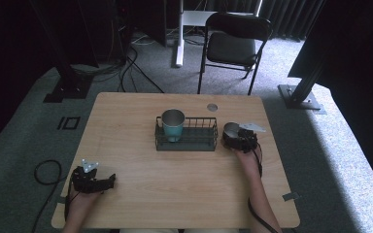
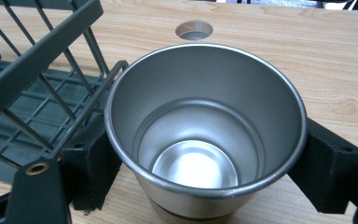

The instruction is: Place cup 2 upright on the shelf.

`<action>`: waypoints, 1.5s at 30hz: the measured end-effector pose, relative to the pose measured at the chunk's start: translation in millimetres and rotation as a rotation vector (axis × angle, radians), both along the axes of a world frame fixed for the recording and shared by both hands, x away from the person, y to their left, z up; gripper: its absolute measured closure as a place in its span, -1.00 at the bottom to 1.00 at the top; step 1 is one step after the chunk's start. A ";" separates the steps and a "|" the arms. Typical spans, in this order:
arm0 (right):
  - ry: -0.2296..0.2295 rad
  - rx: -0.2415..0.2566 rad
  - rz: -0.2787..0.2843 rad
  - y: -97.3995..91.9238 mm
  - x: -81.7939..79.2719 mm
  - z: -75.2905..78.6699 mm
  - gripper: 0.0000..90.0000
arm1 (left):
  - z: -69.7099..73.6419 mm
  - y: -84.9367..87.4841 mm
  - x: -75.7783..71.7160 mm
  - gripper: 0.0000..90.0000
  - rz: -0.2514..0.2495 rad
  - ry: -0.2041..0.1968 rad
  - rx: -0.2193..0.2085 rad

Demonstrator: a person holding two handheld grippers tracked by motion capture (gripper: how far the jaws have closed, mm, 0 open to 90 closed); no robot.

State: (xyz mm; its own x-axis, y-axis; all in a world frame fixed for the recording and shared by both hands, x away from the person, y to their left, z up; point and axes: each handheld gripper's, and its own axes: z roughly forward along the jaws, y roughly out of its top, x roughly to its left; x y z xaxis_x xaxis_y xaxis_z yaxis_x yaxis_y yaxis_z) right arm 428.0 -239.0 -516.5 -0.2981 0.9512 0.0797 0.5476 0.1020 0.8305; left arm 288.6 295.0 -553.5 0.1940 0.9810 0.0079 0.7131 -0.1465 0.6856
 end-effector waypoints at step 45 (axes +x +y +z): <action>-0.076 -0.037 0.034 0.6 -8.3 74.8 -0.60 | 0.0 0.1 0.0 -0.97 -0.001 0.000 0.001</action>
